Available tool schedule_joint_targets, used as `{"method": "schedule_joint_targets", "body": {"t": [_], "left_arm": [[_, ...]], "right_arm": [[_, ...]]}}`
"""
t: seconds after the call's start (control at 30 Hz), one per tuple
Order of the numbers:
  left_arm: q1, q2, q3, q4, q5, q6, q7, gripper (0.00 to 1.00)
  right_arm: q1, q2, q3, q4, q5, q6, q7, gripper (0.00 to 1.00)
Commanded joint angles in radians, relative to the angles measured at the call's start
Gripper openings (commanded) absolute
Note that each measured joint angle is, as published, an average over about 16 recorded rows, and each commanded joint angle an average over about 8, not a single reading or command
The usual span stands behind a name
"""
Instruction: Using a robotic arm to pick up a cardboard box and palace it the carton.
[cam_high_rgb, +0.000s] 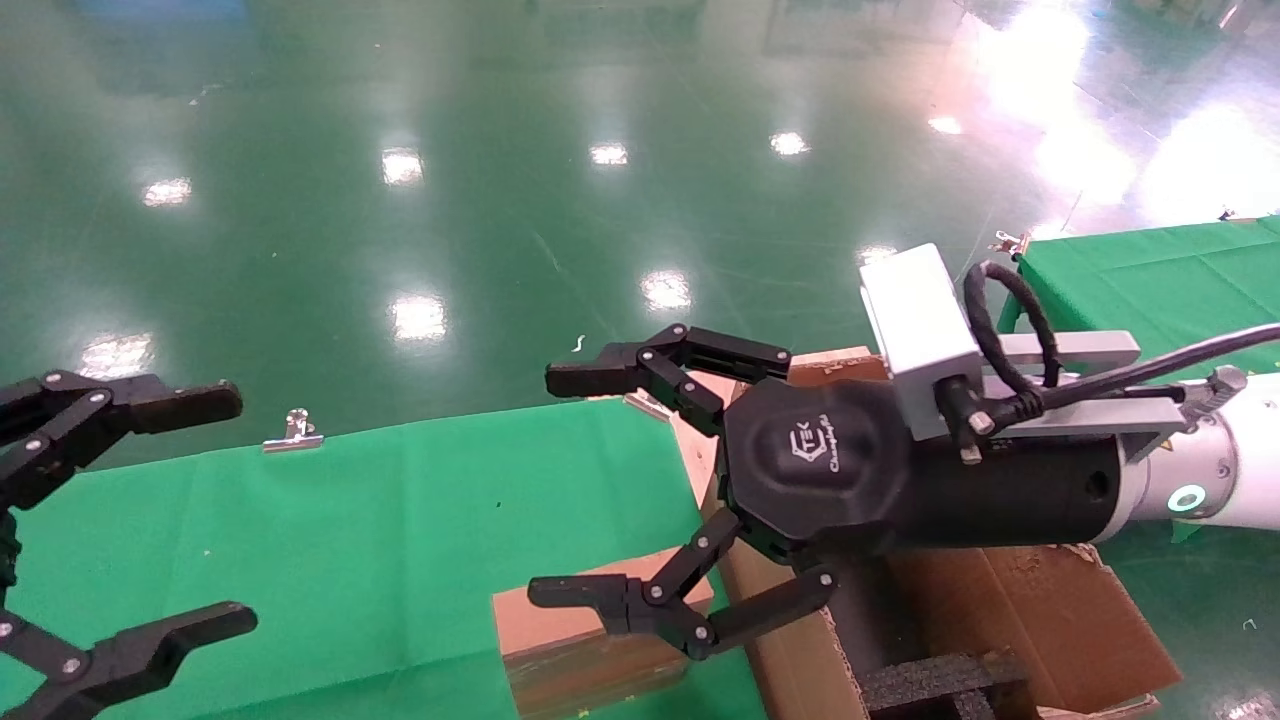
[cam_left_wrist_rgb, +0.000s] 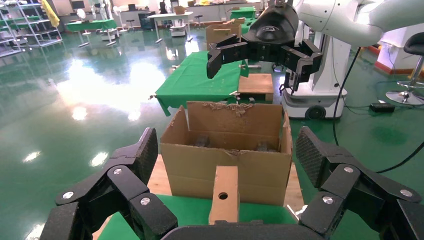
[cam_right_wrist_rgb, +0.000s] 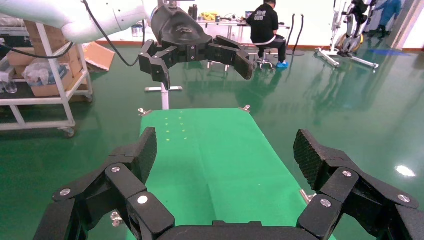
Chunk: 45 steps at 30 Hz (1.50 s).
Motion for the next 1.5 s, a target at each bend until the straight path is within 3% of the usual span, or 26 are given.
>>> {"method": "schedule_joint_targets", "body": {"t": [0.03,0.2,0.47,0.73,1.5], "left_arm": [[0.0,0.0,0.0,0.0,0.0,0.0,0.0,0.0],[0.0,0.0,0.0,0.0,0.0,0.0,0.0,0.0],[0.0,0.0,0.0,0.0,0.0,0.0,0.0,0.0],[0.0,0.0,0.0,0.0,0.0,0.0,0.0,0.0],[0.0,0.0,0.001,0.0,0.0,0.0,0.0,0.0]], "right_arm": [[-0.002,0.0,0.002,0.0,0.004,0.002,0.0,1.0],[0.025,0.005,-0.032,-0.011,-0.06,-0.019,0.012,1.0],[0.142,-0.032,-0.147,-0.058,-0.267,-0.066,0.033,1.0],[0.268,-0.12,-0.292,-0.151,-0.435,-0.082,-0.01,1.0],[0.573,-0.405,-0.666,-0.419,-0.778,-0.081,-0.201,1.0]]}}
